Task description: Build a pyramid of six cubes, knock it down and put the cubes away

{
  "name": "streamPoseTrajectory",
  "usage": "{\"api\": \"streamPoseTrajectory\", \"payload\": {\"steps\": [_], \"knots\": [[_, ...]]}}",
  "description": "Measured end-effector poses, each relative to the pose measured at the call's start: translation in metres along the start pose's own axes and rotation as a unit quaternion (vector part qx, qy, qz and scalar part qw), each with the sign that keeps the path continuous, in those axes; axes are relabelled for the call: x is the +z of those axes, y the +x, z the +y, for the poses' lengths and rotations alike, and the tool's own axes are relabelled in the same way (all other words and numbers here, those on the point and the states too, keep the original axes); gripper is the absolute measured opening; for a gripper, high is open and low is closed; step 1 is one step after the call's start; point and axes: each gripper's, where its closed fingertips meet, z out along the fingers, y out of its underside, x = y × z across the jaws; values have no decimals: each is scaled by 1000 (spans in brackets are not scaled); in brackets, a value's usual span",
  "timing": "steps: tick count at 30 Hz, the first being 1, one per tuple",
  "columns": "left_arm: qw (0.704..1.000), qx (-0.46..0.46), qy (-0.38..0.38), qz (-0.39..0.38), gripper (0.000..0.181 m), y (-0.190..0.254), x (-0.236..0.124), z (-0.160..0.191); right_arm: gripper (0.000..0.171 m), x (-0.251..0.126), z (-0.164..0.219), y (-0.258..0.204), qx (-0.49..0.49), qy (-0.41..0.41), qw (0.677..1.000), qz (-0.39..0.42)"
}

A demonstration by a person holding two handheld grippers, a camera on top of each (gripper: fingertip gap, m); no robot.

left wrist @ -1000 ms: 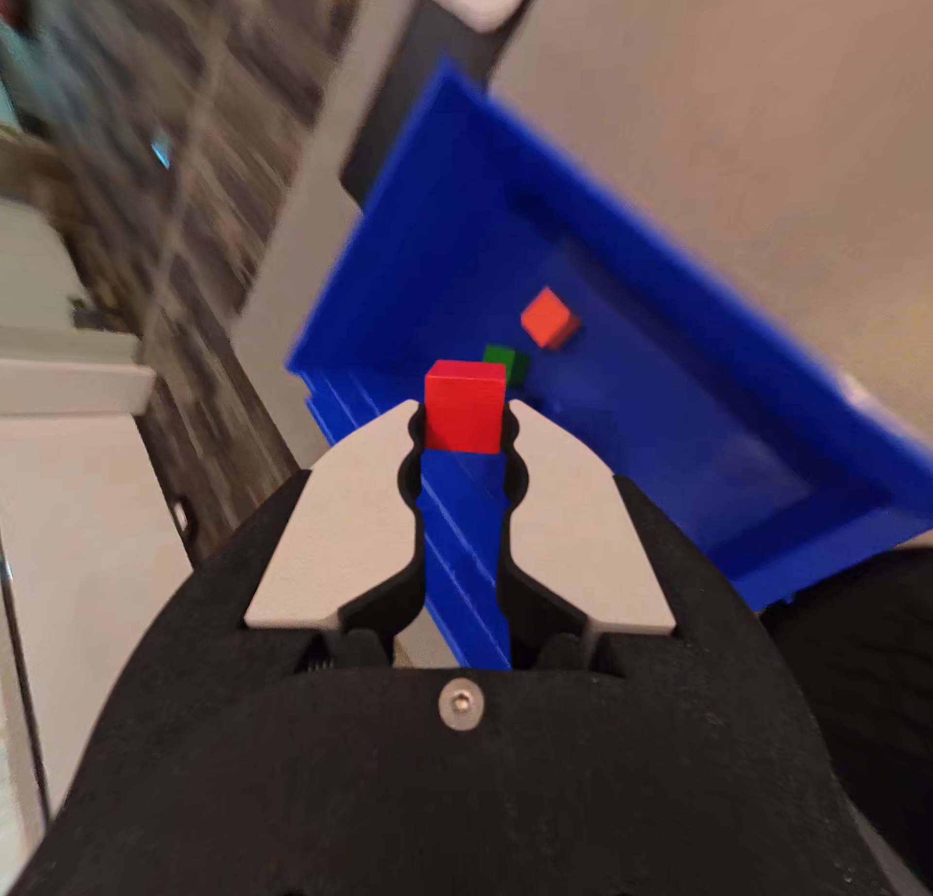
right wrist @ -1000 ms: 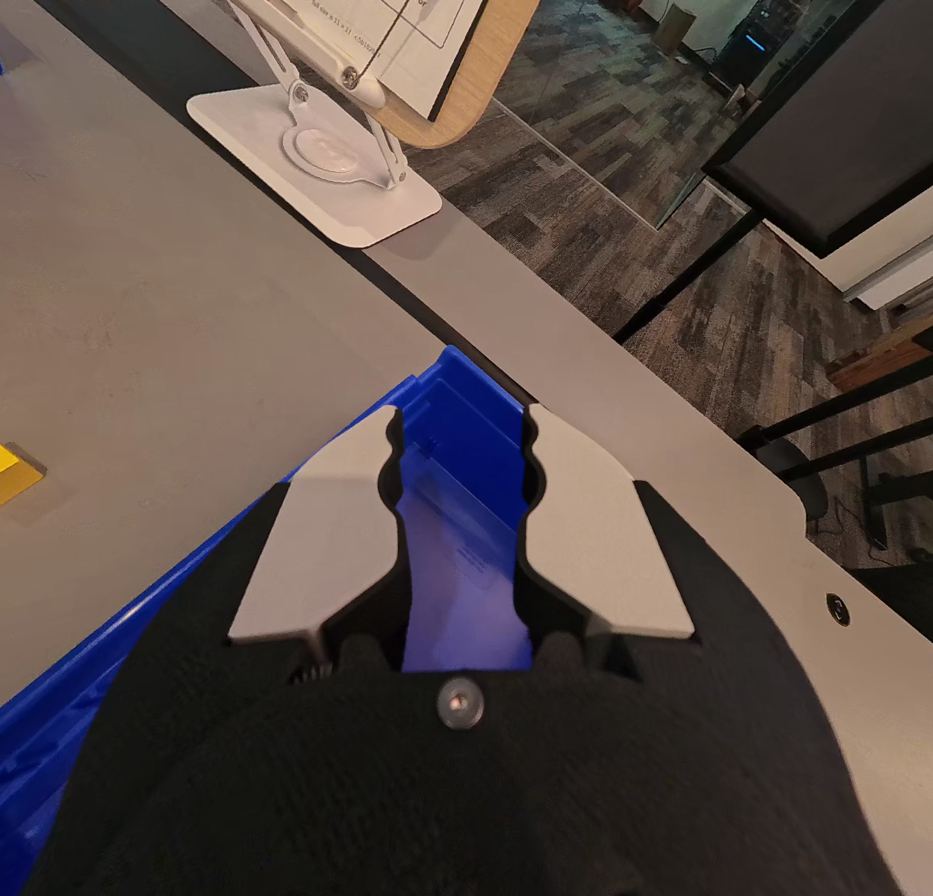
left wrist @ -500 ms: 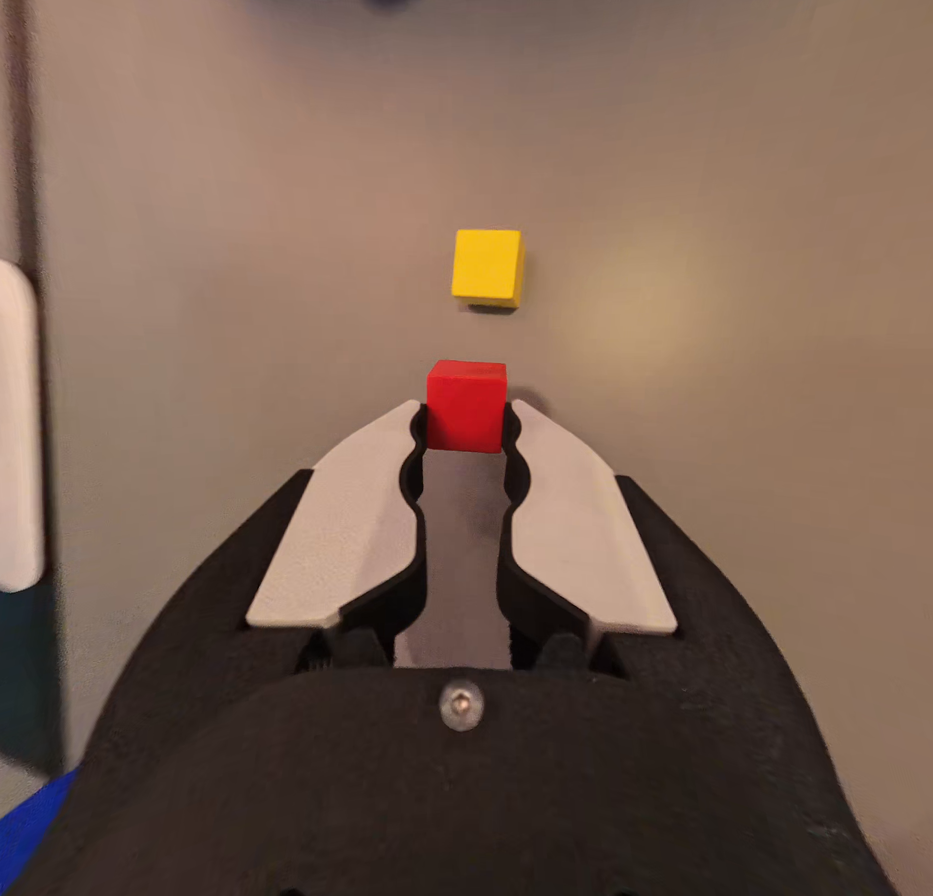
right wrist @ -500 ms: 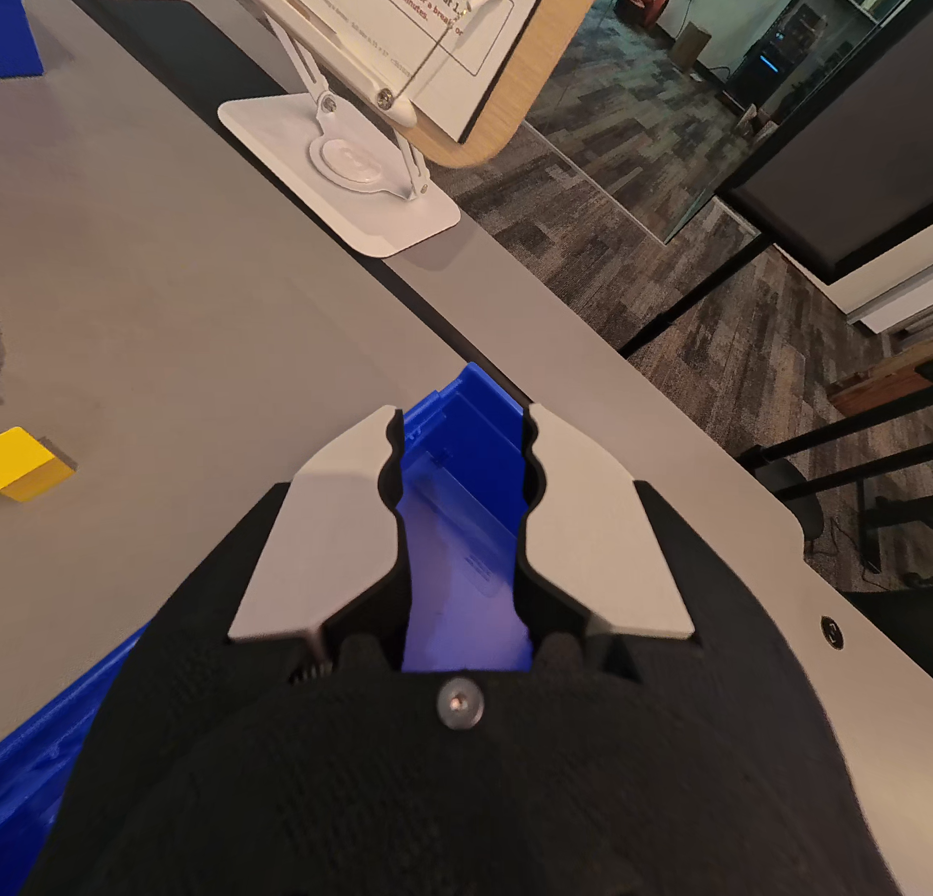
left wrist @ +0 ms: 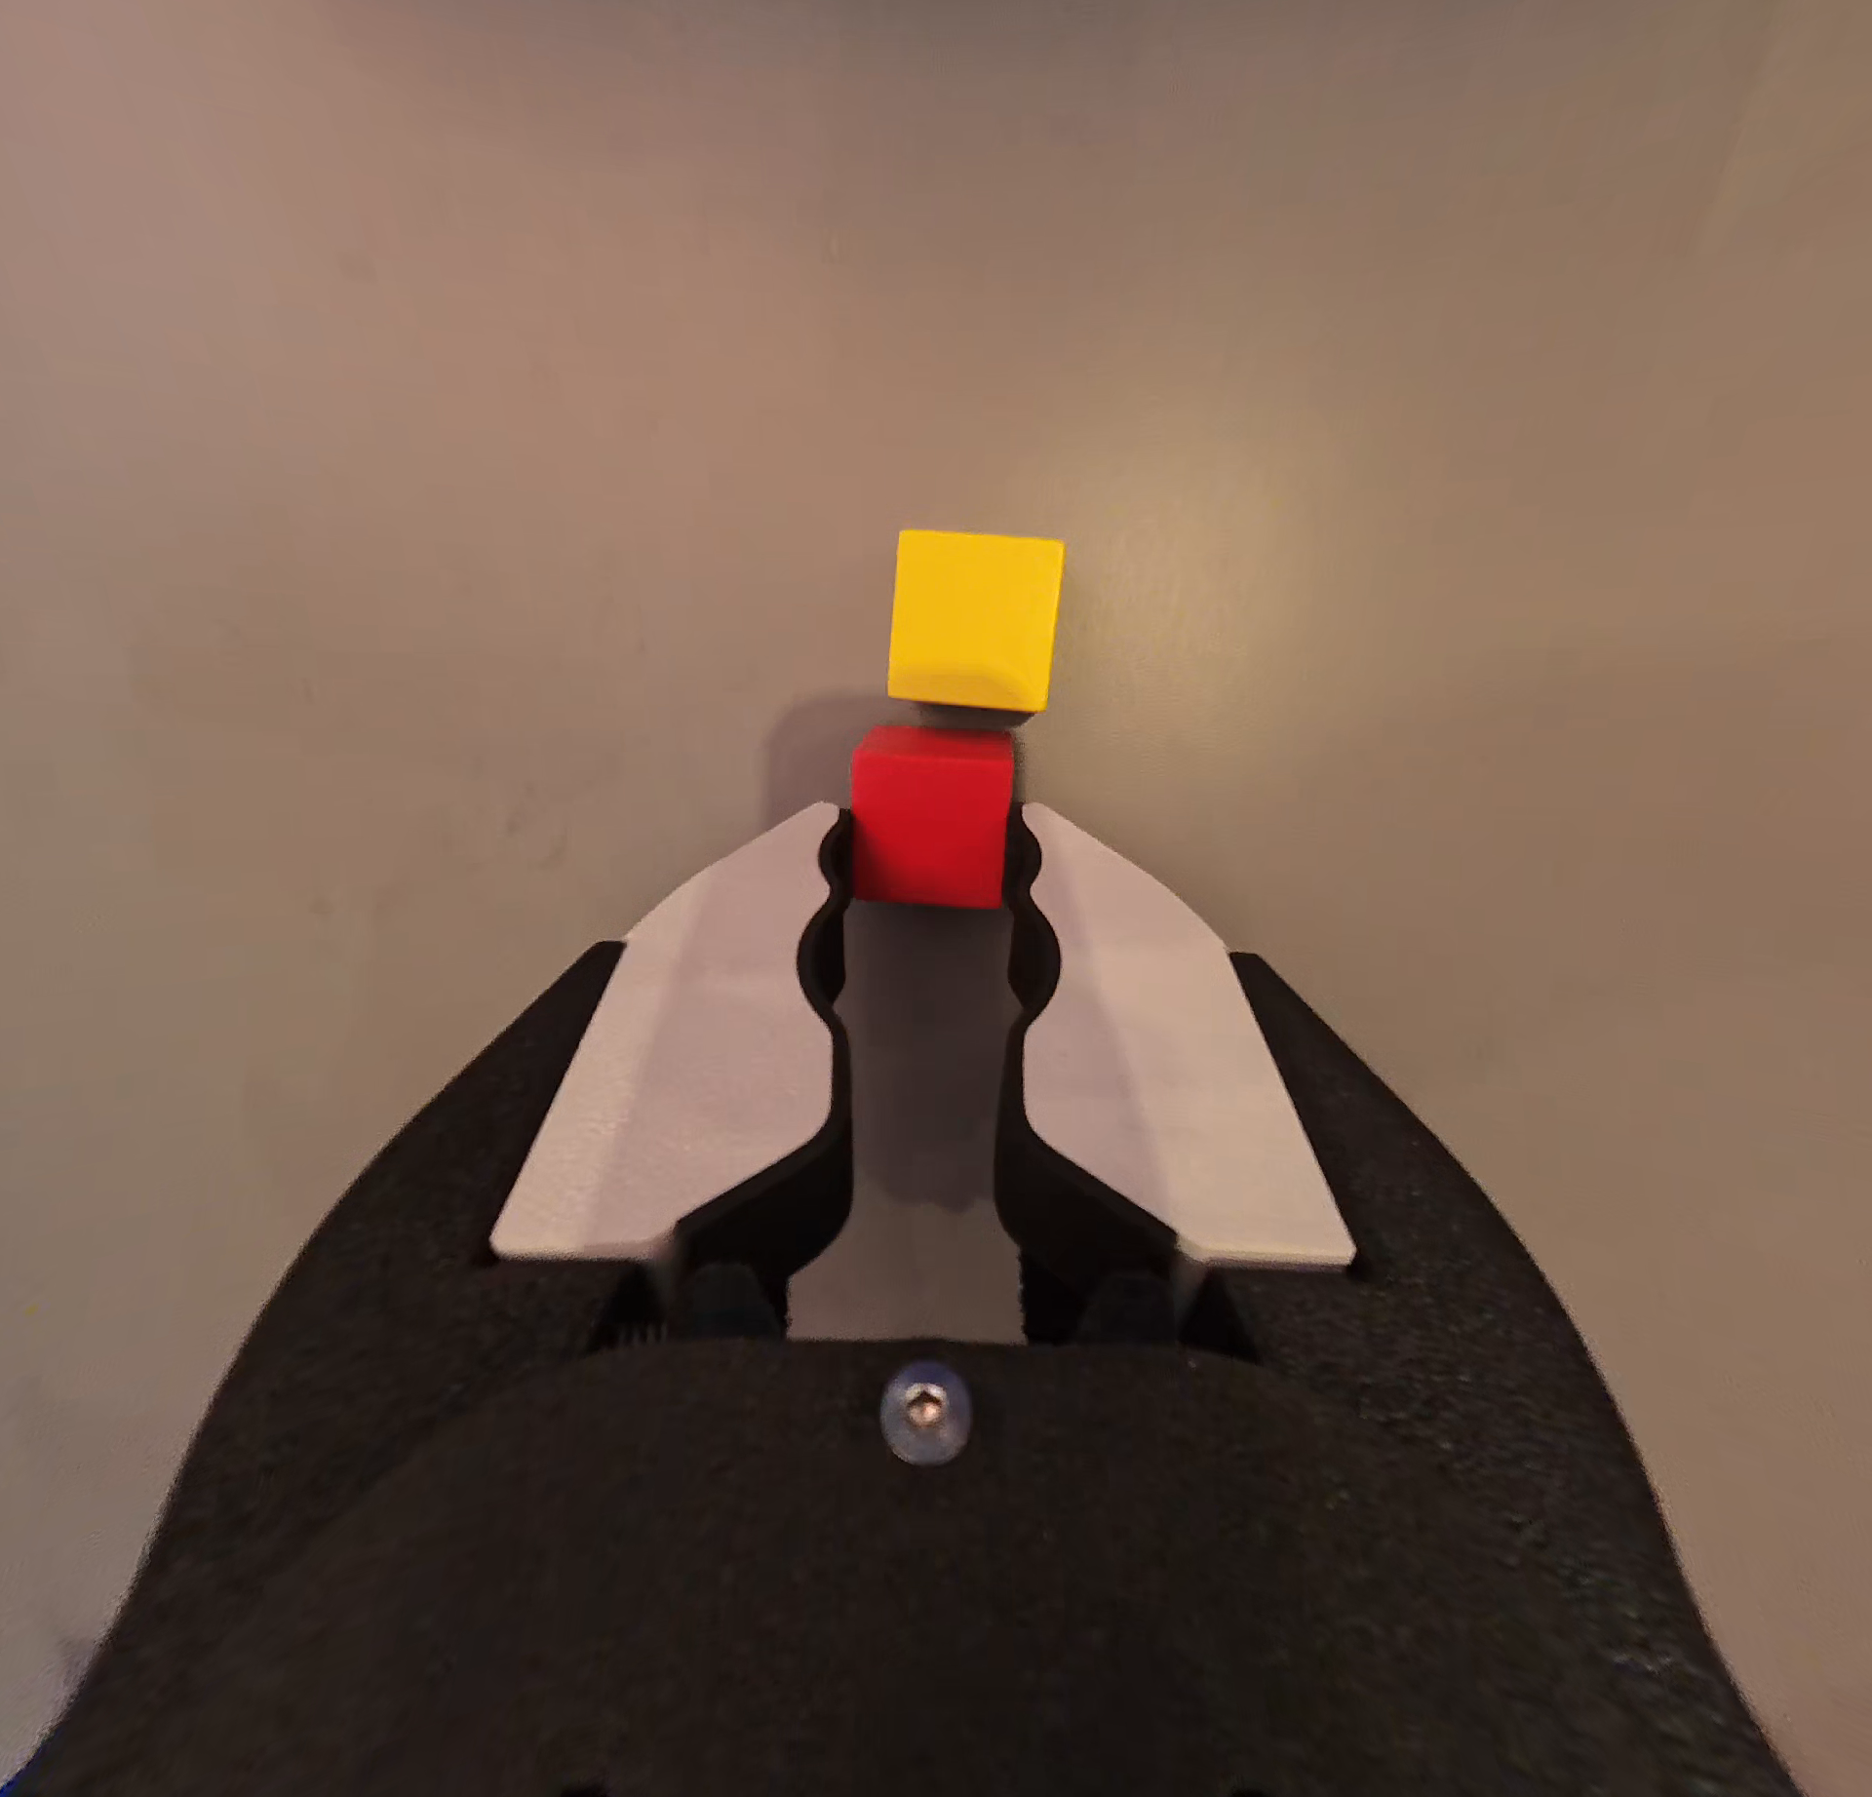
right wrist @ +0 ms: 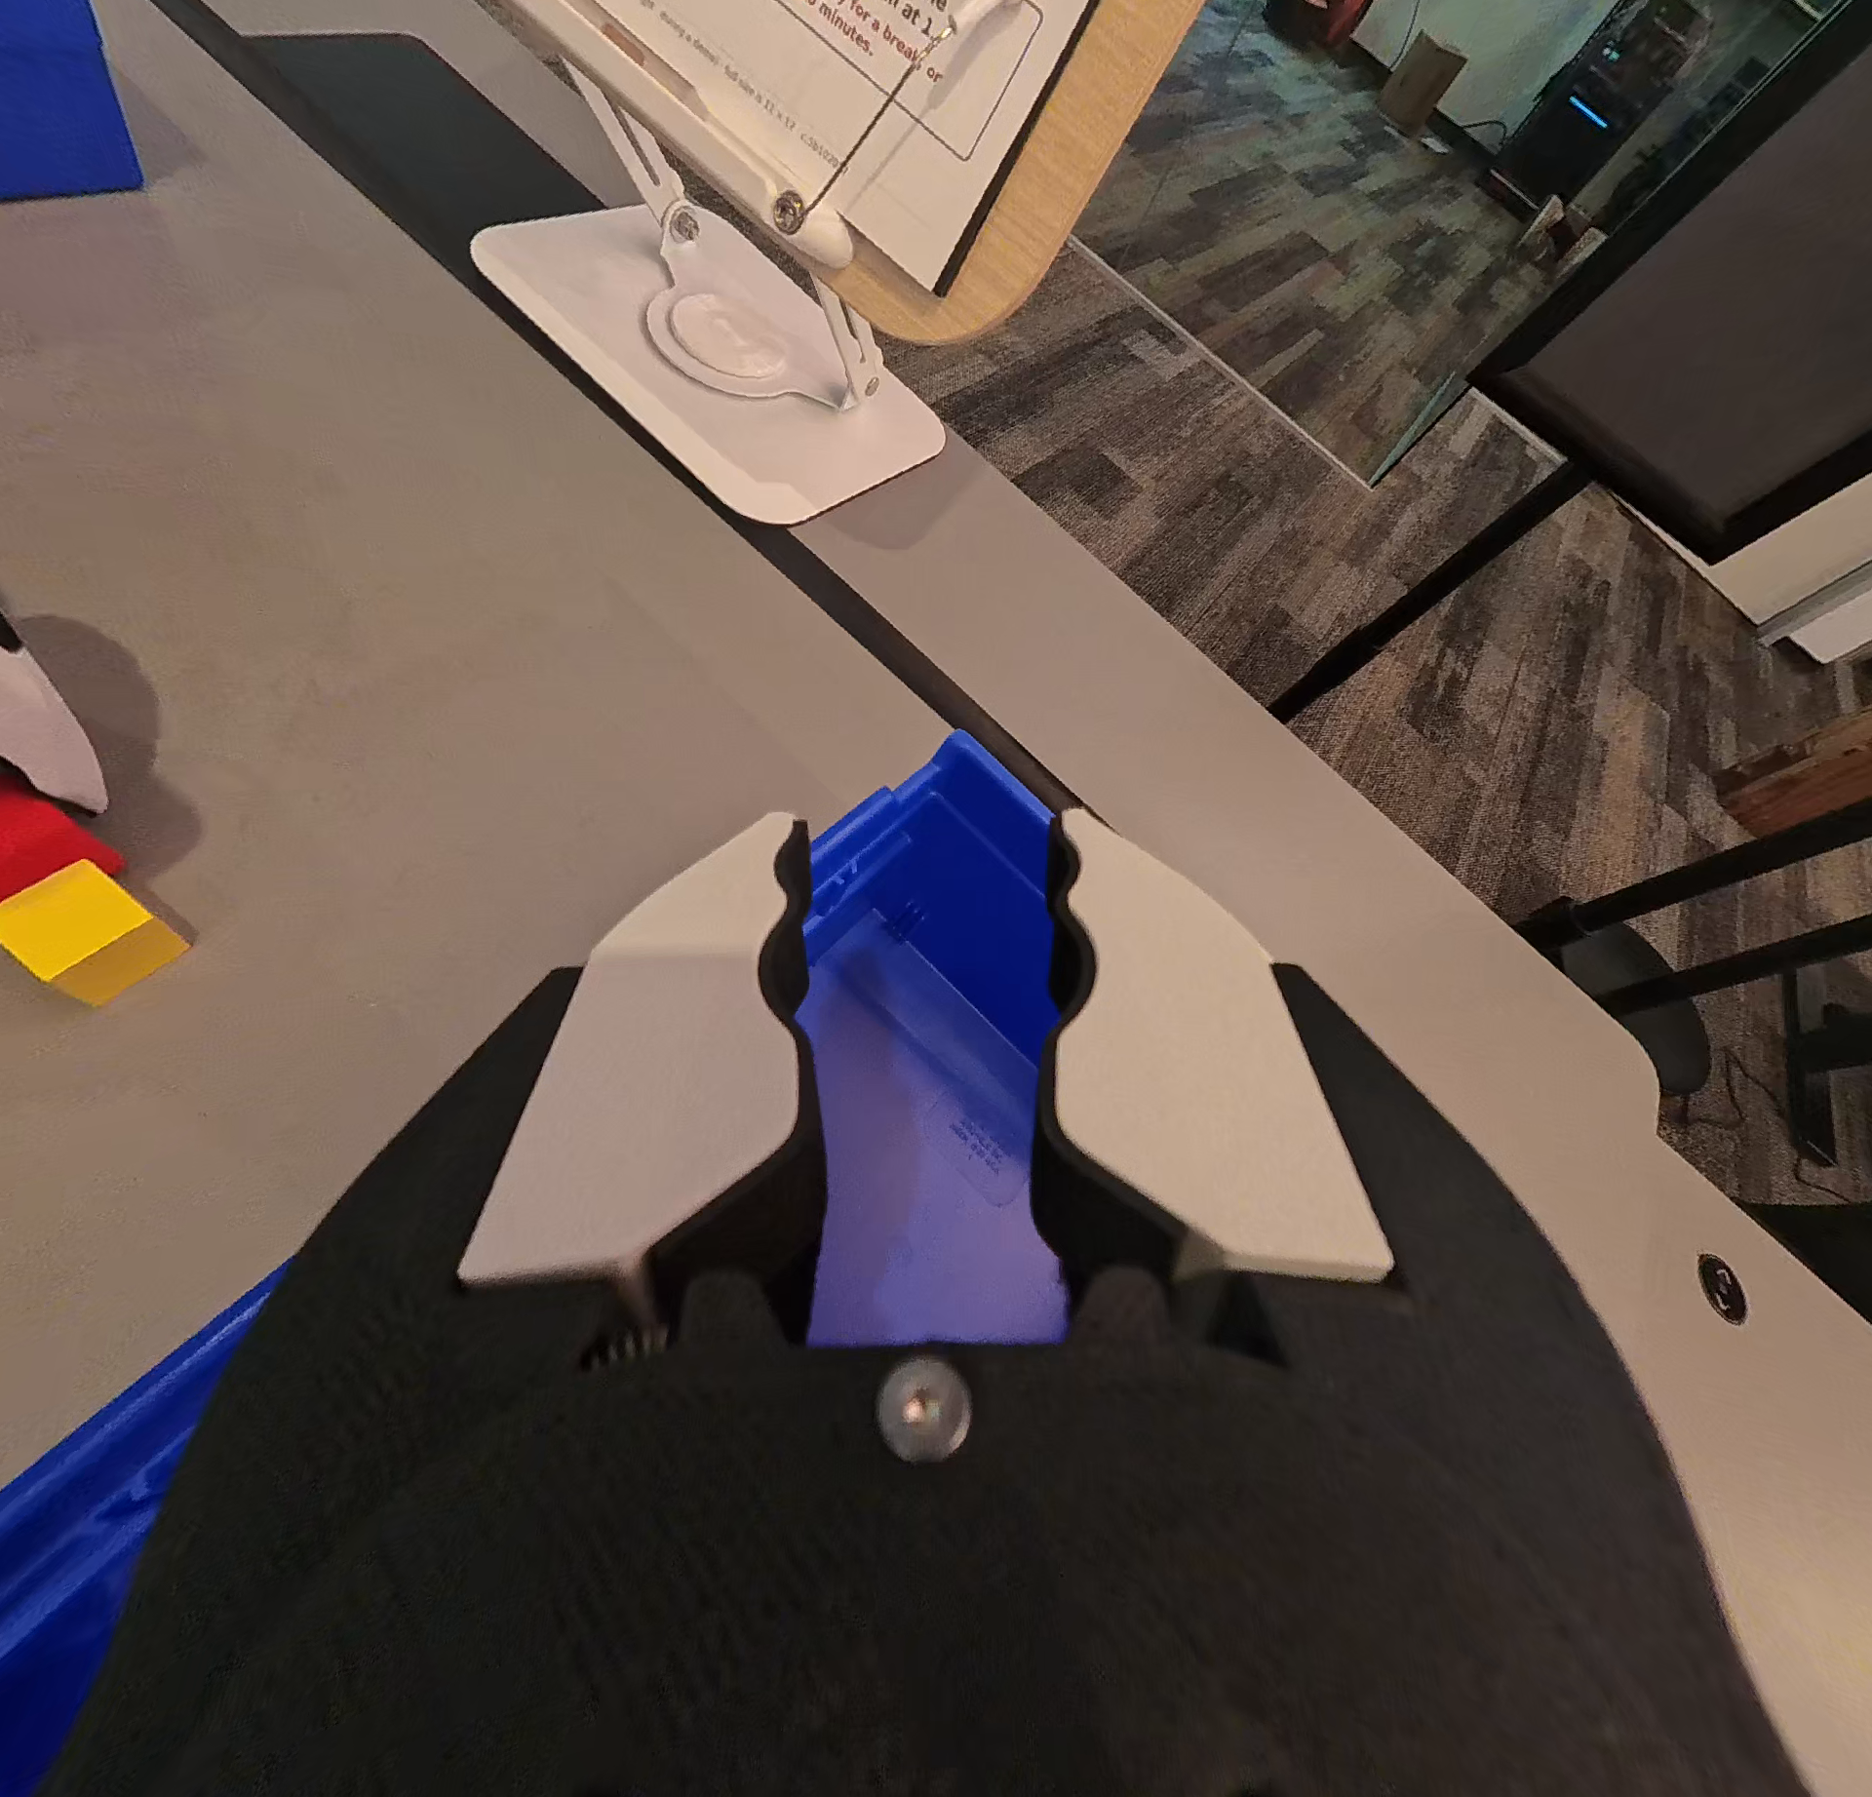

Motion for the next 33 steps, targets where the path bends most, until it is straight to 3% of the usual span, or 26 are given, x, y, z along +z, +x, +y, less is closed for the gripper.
{"api": "streamPoseTrajectory", "payload": {"steps": [30,33], "knots": [[999,39,1,8,29,5,5,-6,45,10,11,-7,-6,-32,999,-14],[999,38,2,-19,45,-3,4,-6,45,10,12,-8,-7,-34,999,-16]]}}
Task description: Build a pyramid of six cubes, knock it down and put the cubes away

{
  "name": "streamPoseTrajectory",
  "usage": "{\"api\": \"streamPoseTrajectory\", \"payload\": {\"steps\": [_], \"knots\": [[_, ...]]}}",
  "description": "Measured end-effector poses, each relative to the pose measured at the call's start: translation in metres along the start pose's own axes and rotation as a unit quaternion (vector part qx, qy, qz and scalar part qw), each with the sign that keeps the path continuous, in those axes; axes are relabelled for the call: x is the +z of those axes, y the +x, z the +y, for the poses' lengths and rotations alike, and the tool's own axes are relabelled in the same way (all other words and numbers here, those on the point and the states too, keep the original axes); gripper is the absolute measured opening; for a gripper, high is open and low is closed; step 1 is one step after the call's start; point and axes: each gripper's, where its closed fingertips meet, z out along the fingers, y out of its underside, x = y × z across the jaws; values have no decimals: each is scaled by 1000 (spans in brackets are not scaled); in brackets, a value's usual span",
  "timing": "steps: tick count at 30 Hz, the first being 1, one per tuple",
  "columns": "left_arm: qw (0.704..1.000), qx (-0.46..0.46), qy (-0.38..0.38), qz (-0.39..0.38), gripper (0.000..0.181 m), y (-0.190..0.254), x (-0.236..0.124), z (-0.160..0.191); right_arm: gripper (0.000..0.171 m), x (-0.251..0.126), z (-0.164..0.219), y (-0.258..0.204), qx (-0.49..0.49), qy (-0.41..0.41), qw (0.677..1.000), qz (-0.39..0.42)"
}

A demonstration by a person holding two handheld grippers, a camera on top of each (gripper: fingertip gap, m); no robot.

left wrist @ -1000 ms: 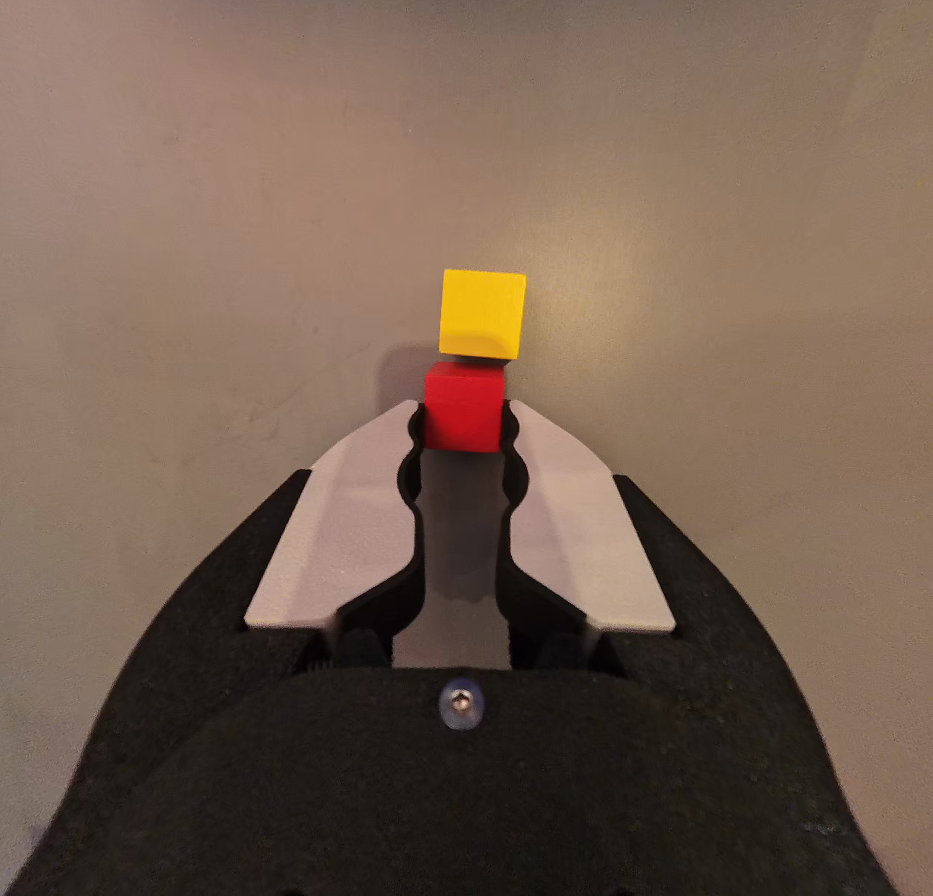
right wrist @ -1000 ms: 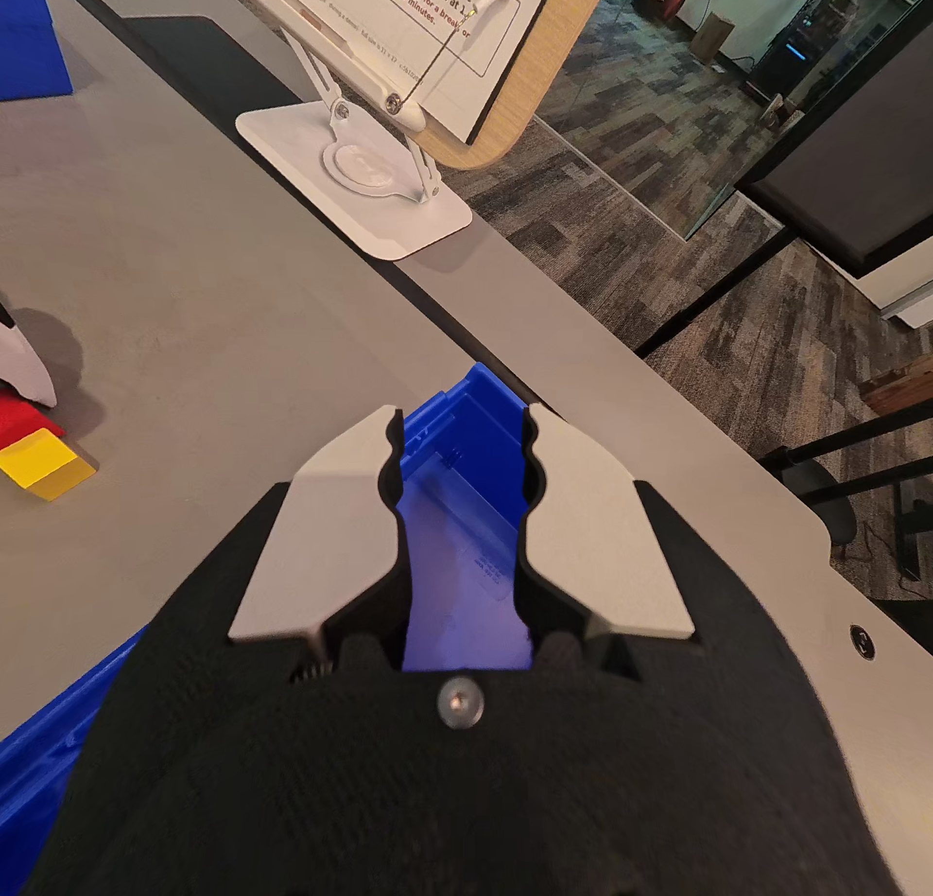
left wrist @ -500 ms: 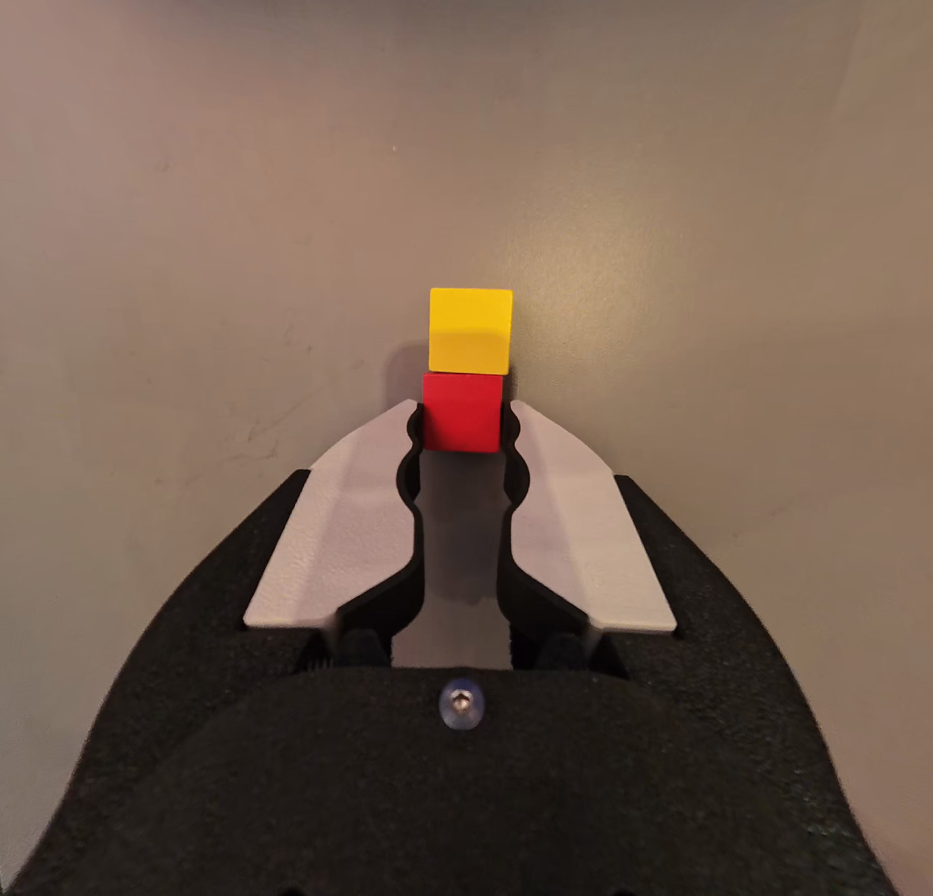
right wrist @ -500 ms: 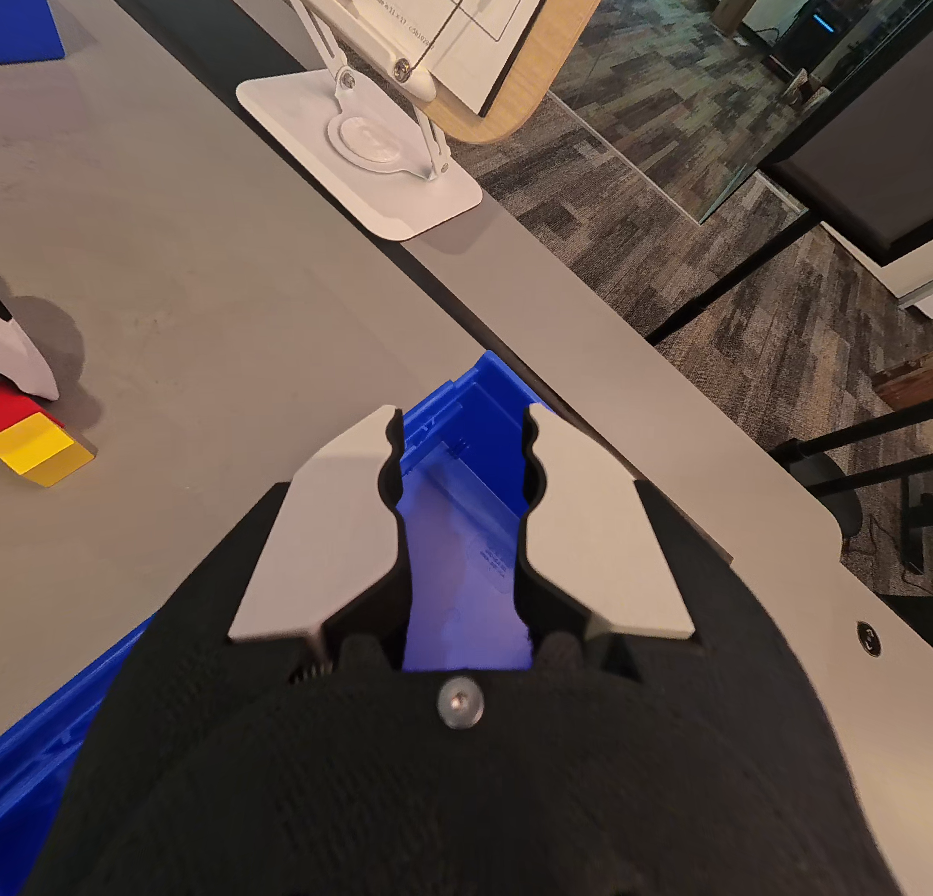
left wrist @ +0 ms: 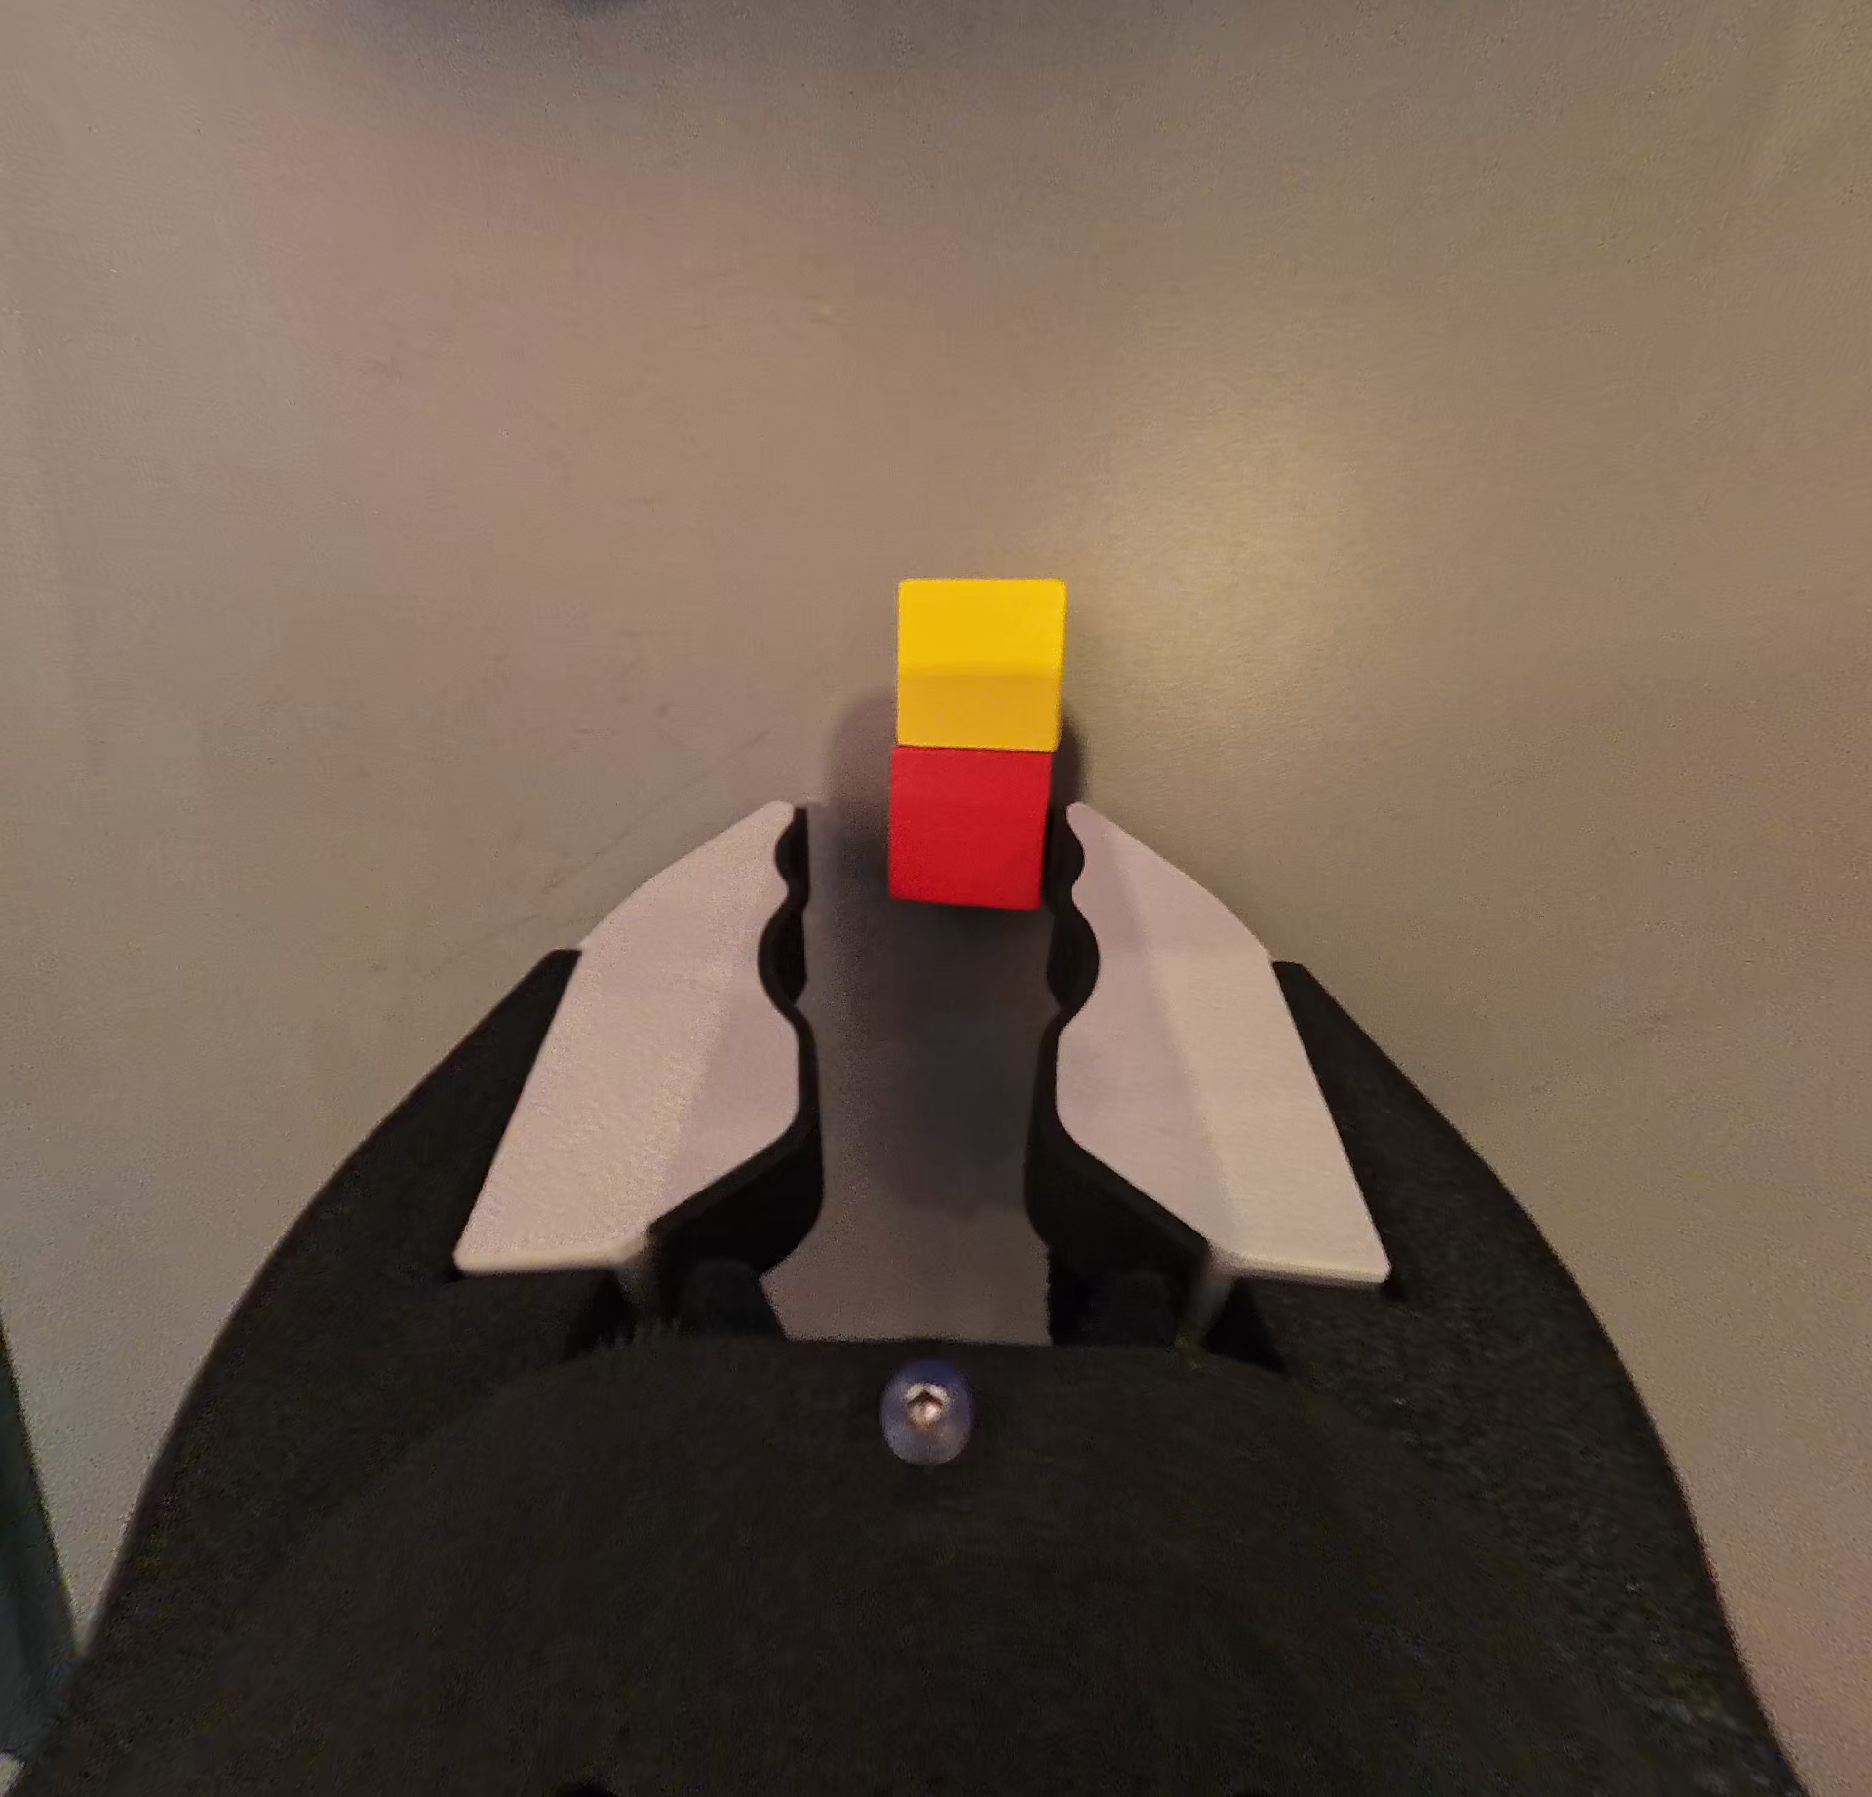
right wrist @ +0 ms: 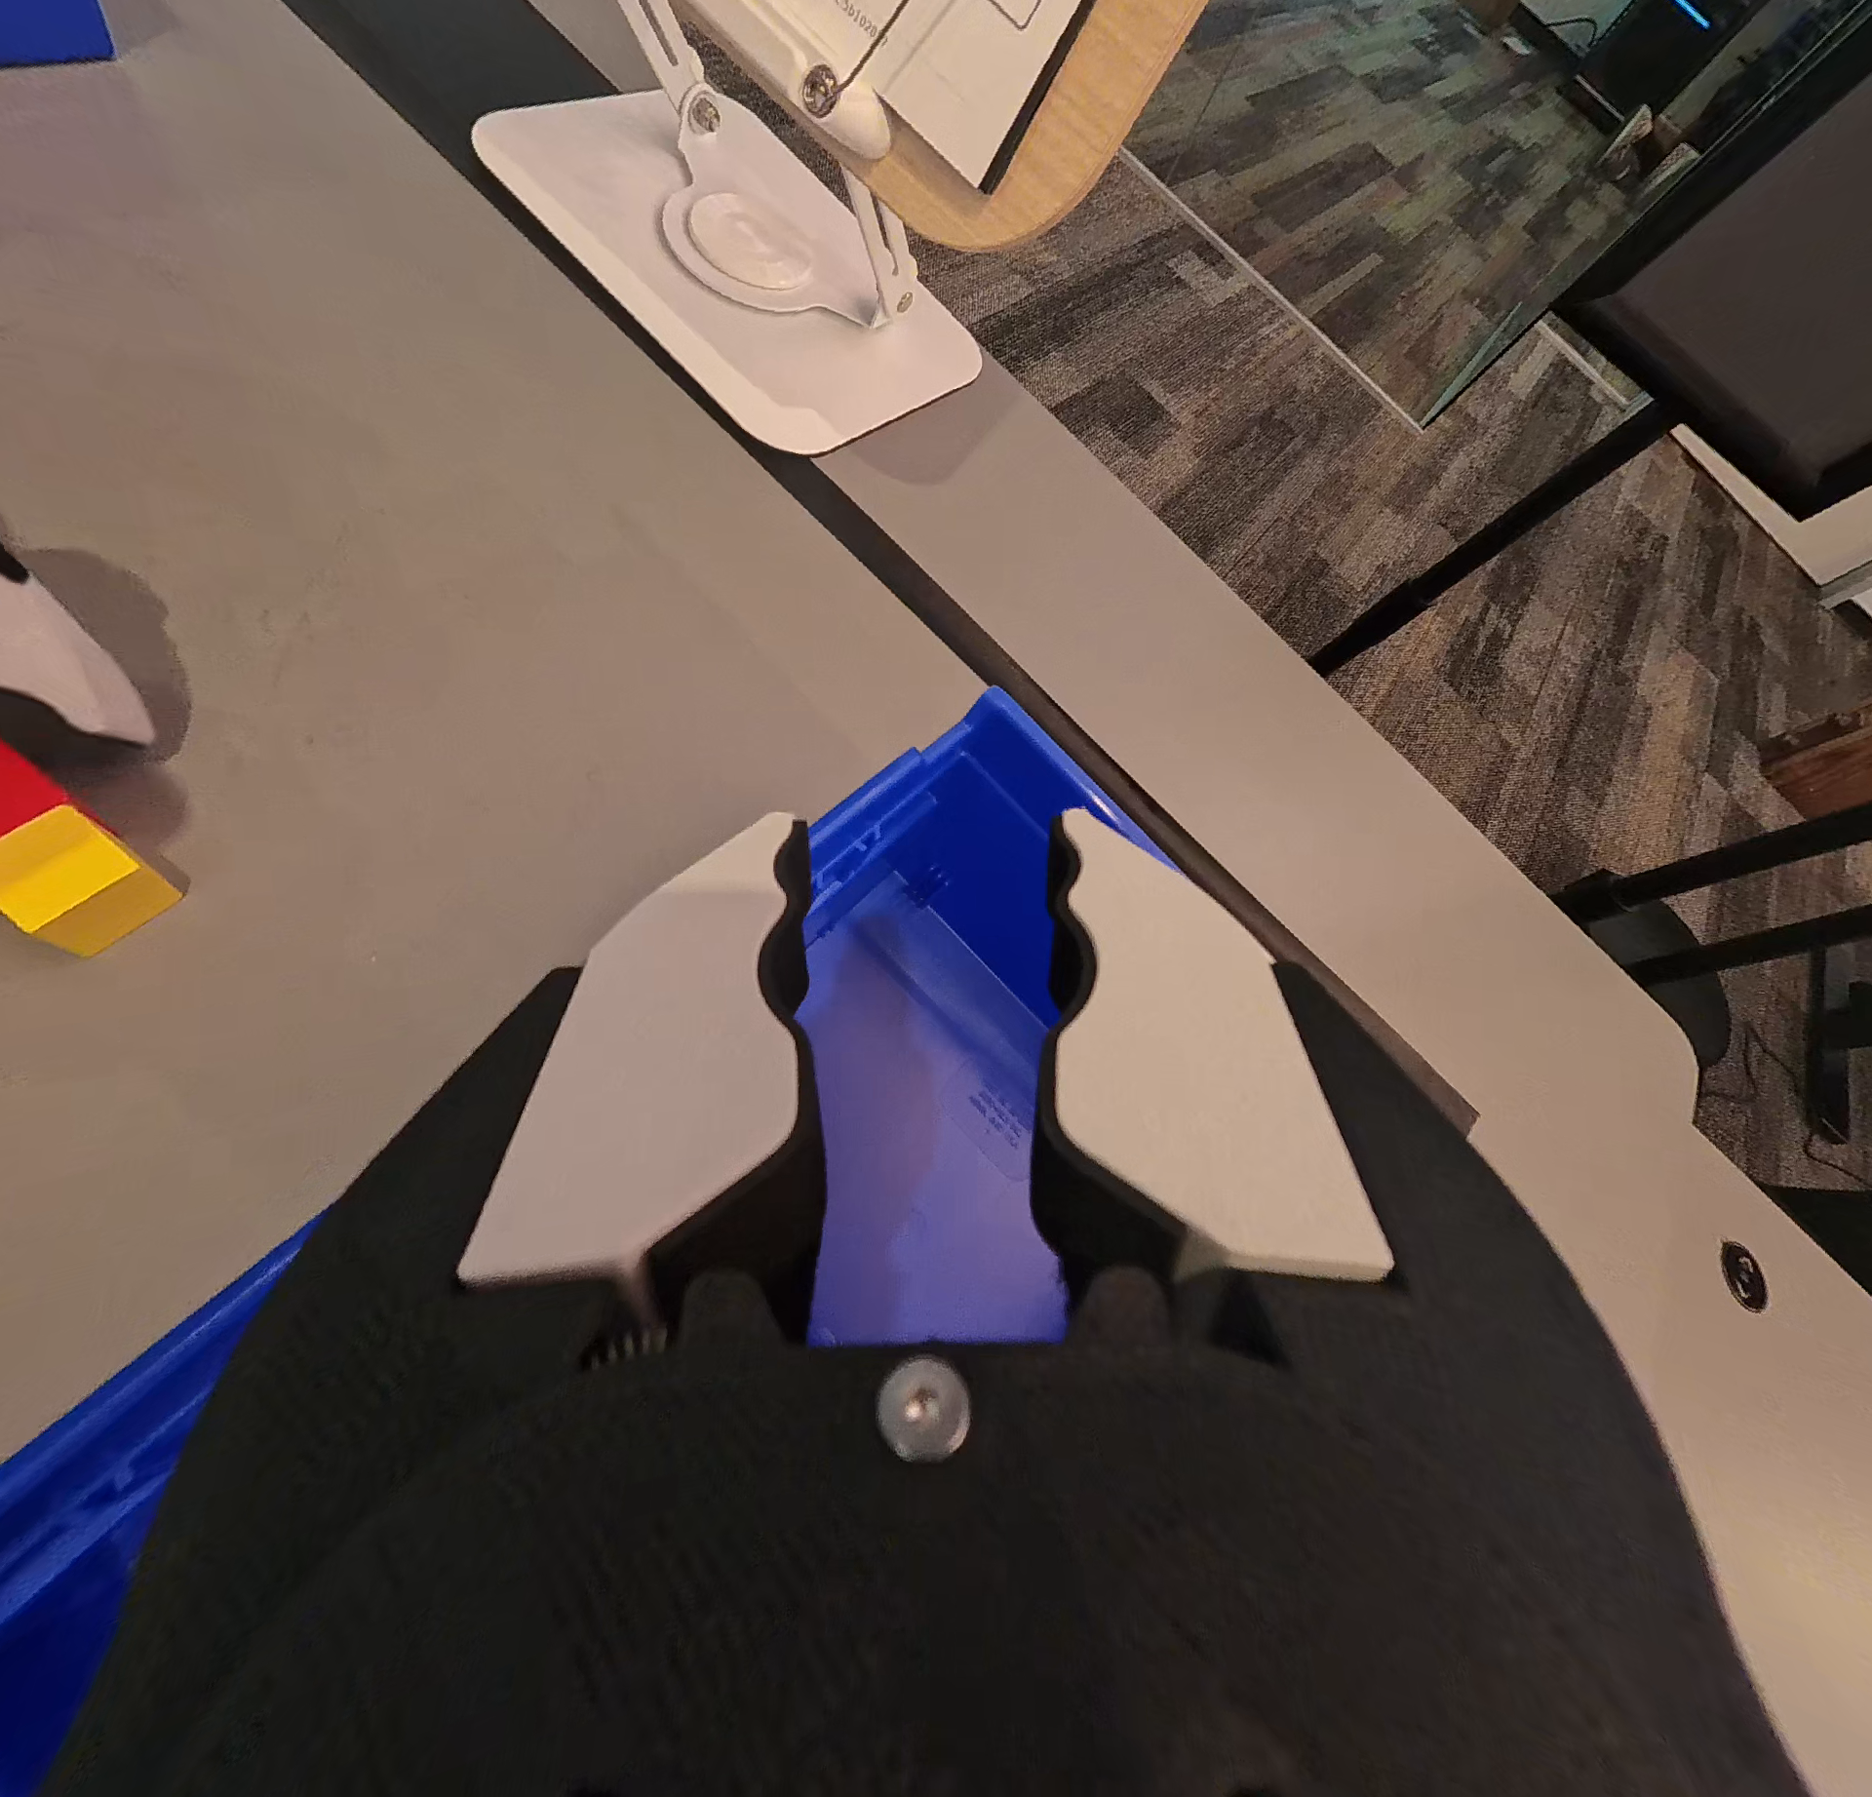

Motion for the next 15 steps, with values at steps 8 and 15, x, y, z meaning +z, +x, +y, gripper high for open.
{"api": "streamPoseTrajectory", "payload": {"steps": [8,15], "knots": [[998,-2,69,-6,48,-5,-48,-8,45,1,3,-1,-5,-7,1000,-2],[948,-136,186,-217,70,-74,-229,47,46,1,4,0,-4,-5,1000,-5]]}}
